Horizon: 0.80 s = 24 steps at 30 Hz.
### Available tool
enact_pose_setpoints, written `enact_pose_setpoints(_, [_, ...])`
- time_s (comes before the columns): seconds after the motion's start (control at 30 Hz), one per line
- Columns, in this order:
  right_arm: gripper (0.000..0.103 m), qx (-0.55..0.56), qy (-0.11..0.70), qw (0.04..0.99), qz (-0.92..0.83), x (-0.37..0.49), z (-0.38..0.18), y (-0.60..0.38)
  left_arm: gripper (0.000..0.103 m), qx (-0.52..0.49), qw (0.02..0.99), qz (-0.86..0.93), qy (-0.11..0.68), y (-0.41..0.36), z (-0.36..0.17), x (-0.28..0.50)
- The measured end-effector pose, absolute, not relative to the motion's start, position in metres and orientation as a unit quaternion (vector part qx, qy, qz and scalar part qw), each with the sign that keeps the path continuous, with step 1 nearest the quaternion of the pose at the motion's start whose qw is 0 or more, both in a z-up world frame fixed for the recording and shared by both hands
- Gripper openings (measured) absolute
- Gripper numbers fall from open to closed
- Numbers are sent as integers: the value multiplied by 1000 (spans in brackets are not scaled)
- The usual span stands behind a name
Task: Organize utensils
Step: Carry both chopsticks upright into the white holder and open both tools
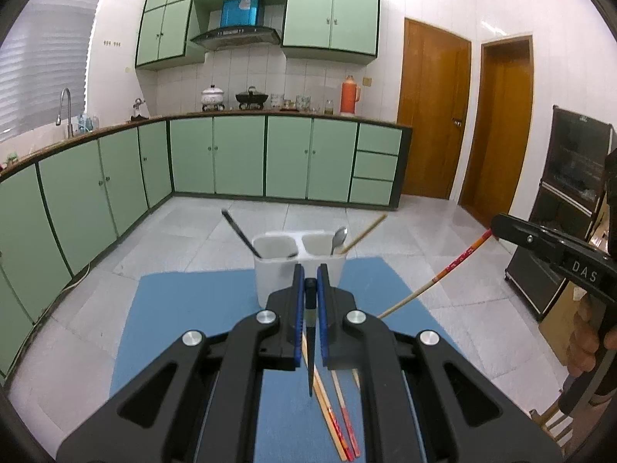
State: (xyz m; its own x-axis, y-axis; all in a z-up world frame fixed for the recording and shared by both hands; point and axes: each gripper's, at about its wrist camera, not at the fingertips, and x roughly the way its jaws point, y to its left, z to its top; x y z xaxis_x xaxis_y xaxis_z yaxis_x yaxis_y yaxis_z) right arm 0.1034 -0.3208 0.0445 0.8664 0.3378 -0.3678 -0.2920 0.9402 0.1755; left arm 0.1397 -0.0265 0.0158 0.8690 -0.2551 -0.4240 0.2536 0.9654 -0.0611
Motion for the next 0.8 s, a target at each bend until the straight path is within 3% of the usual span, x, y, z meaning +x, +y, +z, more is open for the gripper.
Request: enact_pose_setpoints(0.8, [6, 47, 144, 975, 162, 183, 122, -313, 5, -11, 992, -101, 71, -45, 123, 223])
